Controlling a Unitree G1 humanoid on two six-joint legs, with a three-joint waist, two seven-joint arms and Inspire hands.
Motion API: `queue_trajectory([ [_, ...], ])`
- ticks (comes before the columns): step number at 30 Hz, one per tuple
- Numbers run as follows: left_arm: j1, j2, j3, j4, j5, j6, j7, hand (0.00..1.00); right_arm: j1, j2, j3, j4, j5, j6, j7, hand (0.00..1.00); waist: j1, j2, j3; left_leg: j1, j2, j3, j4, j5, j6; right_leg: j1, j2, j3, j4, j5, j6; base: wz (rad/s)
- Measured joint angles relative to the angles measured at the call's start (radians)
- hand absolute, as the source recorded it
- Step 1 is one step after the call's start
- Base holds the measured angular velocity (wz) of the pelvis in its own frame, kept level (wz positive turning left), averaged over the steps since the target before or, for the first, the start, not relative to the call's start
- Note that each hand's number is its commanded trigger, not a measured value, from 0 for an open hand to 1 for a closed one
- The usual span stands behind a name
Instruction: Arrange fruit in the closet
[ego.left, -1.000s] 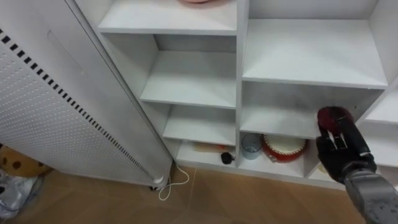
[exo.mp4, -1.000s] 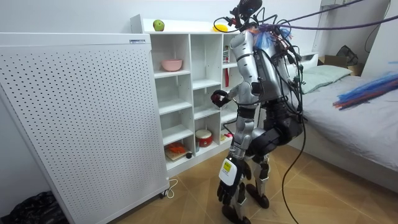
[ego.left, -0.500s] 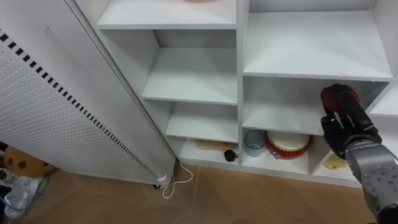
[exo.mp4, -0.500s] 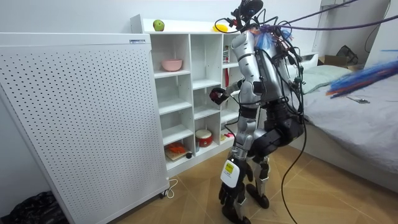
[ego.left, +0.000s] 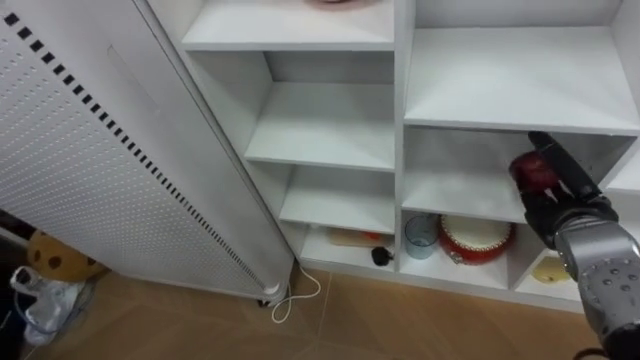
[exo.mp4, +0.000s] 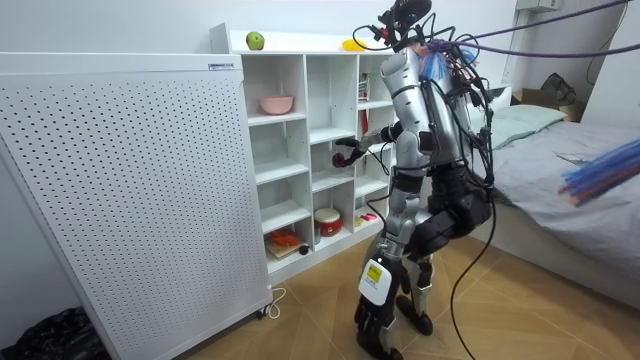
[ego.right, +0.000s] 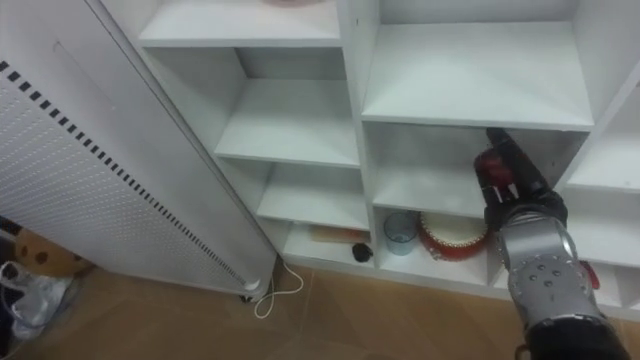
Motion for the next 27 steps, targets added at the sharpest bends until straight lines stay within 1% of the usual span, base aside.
queue_trajectory([
  [5,0.019,0.003,0.001,-0.015,0.001,0.001,-0.003,0.0,0.0,-0.004,0.0,-0.001,0.01,-0.001,-0.002,0.0,0.0,0.001,-0.0007,0.0,0.0,-0.002,0.001,-0.003,0.004,-0.001,-0.007,-0.002,0.007,-0.004,0.003,0.03],
  [7,0.029,0.004,0.0,-0.029,0.001,0.002,-0.003,0.0,0.0,-0.007,0.001,-0.001,0.01,-0.001,-0.003,0.0,0.0,0.003,-0.0022,0.0,0.0,-0.002,0.001,-0.003,0.004,-0.001,-0.013,-0.008,0.007,-0.005,0.001,0.0],
  [18,0.031,0.007,0.0,-0.05,0.001,0.005,-0.019,0.0,0.006,-0.008,0.003,0.002,0.014,0.004,-0.004,0.0,-0.006,0.005,-0.0028,0.02,-0.002,0.003,-0.009,-0.003,0.005,0.016,-0.013,-0.011,0.001,-0.007,0.003,0.0],
  [21,0.033,0.01,-0.002,-0.046,0.001,0.007,-0.021,0.0,0.023,-0.008,0.004,0.013,0.032,0.006,0.012,0.0,-0.003,0.004,-0.0019,0.044,-0.002,0.004,-0.018,-0.003,0.004,0.041,-0.009,-0.009,-0.009,-0.007,0.003,-0.01],
  [24,0.036,0.017,-0.004,-0.038,0.001,0.01,-0.031,0.0,0.037,-0.007,0.008,0.042,0.064,0.016,0.035,0.0,-0.001,0.001,0.0005,0.089,-0.002,0.002,-0.04,-0.003,0.004,0.083,-0.003,-0.001,-0.026,-0.01,0.009,0.0],
  [26,0.036,0.021,-0.004,-0.032,0.001,0.011,-0.045,0.0,0.038,-0.007,0.008,0.084,0.088,0.026,0.053,0.0,-0.001,-0.003,0.0024,0.128,-0.003,0.002,-0.067,-0.002,0.002,0.117,-0.002,-0.002,-0.047,-0.009,0.011,-0.02],
  [27,0.036,0.023,-0.003,-0.028,0.001,0.011,-0.048,0.0,0.042,-0.007,0.009,0.097,0.102,0.034,0.065,0.0,0.001,-0.007,0.0049,0.148,-0.002,0.002,-0.081,-0.001,0.0,0.138,-0.002,-0.004,-0.06,-0.009,0.012,-0.03],
])
